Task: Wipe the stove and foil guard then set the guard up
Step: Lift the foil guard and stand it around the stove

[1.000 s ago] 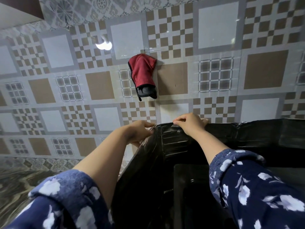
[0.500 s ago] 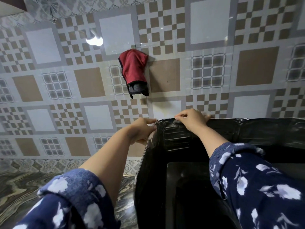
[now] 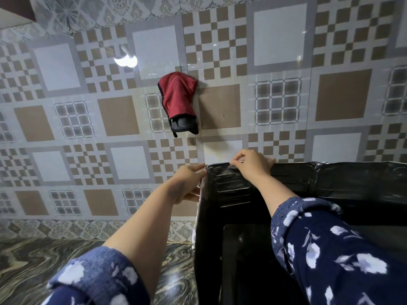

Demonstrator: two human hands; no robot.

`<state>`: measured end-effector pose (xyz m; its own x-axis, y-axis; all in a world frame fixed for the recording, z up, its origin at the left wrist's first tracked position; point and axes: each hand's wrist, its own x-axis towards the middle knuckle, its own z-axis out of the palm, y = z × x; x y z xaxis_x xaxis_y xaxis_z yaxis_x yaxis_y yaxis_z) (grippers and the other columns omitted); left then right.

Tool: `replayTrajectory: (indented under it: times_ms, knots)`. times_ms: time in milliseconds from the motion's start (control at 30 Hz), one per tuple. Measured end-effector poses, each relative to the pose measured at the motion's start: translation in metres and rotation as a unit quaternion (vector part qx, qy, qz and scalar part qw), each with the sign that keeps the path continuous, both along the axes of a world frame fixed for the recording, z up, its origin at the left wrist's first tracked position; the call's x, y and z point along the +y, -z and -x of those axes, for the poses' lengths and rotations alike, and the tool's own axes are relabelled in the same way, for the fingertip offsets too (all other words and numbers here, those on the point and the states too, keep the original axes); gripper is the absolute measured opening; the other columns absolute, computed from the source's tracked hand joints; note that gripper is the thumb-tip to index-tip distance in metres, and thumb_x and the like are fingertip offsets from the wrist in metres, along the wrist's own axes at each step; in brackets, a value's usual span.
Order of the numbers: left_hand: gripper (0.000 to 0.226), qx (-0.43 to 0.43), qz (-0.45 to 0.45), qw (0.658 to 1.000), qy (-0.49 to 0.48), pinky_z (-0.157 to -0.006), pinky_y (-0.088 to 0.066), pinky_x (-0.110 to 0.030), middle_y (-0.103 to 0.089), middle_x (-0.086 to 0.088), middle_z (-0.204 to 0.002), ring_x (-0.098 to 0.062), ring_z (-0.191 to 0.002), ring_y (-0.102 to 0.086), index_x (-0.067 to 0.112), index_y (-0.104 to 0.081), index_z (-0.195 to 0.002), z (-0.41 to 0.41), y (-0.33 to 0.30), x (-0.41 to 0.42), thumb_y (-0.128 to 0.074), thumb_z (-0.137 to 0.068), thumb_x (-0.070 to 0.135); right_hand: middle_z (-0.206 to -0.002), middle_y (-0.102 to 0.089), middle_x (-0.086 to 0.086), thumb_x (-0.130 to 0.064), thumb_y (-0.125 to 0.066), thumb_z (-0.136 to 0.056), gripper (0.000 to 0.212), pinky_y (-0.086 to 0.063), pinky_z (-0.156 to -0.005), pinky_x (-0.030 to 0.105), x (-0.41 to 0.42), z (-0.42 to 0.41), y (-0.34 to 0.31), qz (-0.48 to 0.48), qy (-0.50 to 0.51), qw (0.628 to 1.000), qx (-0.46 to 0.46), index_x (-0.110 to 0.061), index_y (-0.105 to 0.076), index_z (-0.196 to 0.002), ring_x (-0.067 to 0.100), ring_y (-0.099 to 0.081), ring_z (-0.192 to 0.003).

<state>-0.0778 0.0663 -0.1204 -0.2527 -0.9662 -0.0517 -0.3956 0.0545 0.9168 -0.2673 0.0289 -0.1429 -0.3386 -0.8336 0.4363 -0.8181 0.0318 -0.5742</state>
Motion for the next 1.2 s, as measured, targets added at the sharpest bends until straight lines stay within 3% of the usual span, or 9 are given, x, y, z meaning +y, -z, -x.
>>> replayTrajectory:
  times_ms: [133, 300, 433, 600, 700, 800, 900, 1033, 1200]
  knots:
    - [0.041, 0.038, -0.026, 0.999, 0.006, -0.042, -0.048, -0.02, -0.058, -0.005, -0.126, -0.016, -0.07, -0.061, 0.035, -0.044, -0.138, -0.002, 0.003, 0.005, -0.045, -0.098, 0.03, -0.088, -0.066, -0.007, -0.04, -0.061, -0.089, 0.014, -0.026, -0.087, 0.04, -0.001, 0.001, 0.002, 0.004, 0.014, 1.0, 0.003, -0.029, -0.065, -0.08, 0.024, -0.056, -0.096]
    - [0.043, 0.089, -0.038, 0.995, 0.015, -0.047, -0.053, -0.026, -0.052, 0.001, -0.133, -0.031, -0.103, -0.063, 0.036, -0.043, -0.139, -0.002, 0.016, 0.002, -0.047, -0.096, 0.037, -0.079, -0.058, -0.01, -0.038, -0.061, -0.089, 0.015, -0.019, -0.08, 0.036, -0.002, -0.001, 0.008, 0.032, 0.022, 0.999, 0.013, -0.03, -0.06, -0.076, 0.024, -0.055, -0.095]
    - [0.043, 0.105, -0.015, 0.994, 0.009, -0.046, -0.053, -0.02, -0.046, 0.008, -0.126, -0.007, -0.081, -0.06, 0.035, -0.041, -0.14, 0.002, 0.018, 0.008, -0.045, -0.097, 0.036, -0.082, -0.059, -0.01, -0.037, -0.06, -0.089, 0.015, -0.02, -0.08, 0.037, -0.002, 0.0, 0.007, 0.034, 0.013, 0.999, 0.009, -0.03, -0.062, -0.076, 0.024, -0.055, -0.095]
    - [0.045, 0.065, 0.026, 0.998, 0.003, -0.037, -0.043, -0.008, -0.045, 0.006, -0.13, -0.002, -0.078, -0.048, 0.03, -0.041, -0.141, 0.001, 0.016, 0.012, -0.043, -0.097, 0.042, -0.1, -0.069, -0.004, -0.034, -0.06, -0.091, 0.011, -0.025, -0.089, 0.039, -0.001, 0.001, 0.005, 0.041, 0.005, 0.998, 0.036, -0.03, -0.07, -0.089, 0.024, -0.052, -0.104]
    - [0.05, 0.028, 0.022, 0.999, 0.008, -0.062, -0.055, -0.024, -0.05, -0.002, -0.138, -0.013, -0.094, -0.057, 0.029, -0.043, -0.139, -0.002, 0.012, 0.015, -0.04, -0.095, 0.051, -0.107, -0.065, -0.003, -0.033, -0.061, -0.091, 0.012, -0.024, -0.096, 0.042, 0.003, 0.004, 0.004, 0.044, -0.001, 0.997, 0.056, -0.03, -0.071, -0.095, 0.023, -0.049, -0.113]
    - [0.05, 0.009, 0.014, 1.0, 0.012, -0.097, -0.044, -0.038, -0.047, -0.005, -0.144, -0.026, -0.123, -0.049, 0.027, -0.042, -0.14, -0.007, 0.01, 0.017, -0.041, -0.095, 0.049, -0.107, -0.065, -0.004, -0.032, -0.058, -0.093, 0.014, -0.024, -0.094, 0.041, 0.008, 0.002, -0.002, 0.032, -0.003, 0.996, 0.078, -0.033, -0.071, -0.098, 0.022, -0.047, -0.113]
    - [0.048, -0.005, 0.012, 1.0, 0.013, -0.083, -0.043, -0.03, -0.046, -0.004, -0.144, -0.024, -0.118, -0.049, 0.027, -0.042, -0.14, -0.012, 0.006, 0.025, -0.042, -0.096, 0.046, -0.107, -0.067, -0.003, -0.029, -0.057, -0.093, 0.016, -0.026, -0.097, 0.042, 0.012, -0.002, -0.005, 0.024, -0.003, 0.997, 0.077, -0.034, -0.072, -0.095, 0.022, -0.047, -0.115]
    - [0.045, -0.026, 0.006, 1.0, 0.008, -0.058, -0.041, -0.025, -0.051, 0.003, -0.126, -0.011, -0.084, -0.055, 0.032, -0.042, -0.139, -0.021, -0.001, 0.034, -0.043, -0.096, 0.045, -0.111, -0.067, -0.003, -0.027, -0.057, -0.093, 0.018, -0.029, -0.1, 0.042, 0.013, -0.005, -0.005, 0.022, -0.01, 0.997, 0.078, -0.034, -0.073, -0.097, 0.023, -0.045, -0.118]
    - [0.043, -0.11, 0.033, 0.993, 0.02, -0.057, -0.047, -0.027, -0.056, 0.001, -0.122, -0.013, -0.083, -0.055, 0.037, -0.046, -0.136, -0.031, -0.007, 0.035, -0.046, -0.094, 0.045, -0.108, -0.071, -0.005, -0.032, -0.056, -0.093, 0.017, -0.032, -0.096, 0.039, 0.012, -0.006, -0.004, 0.017, -0.036, 0.998, 0.055, -0.032, -0.073, -0.097, 0.022, -0.056, -0.108]
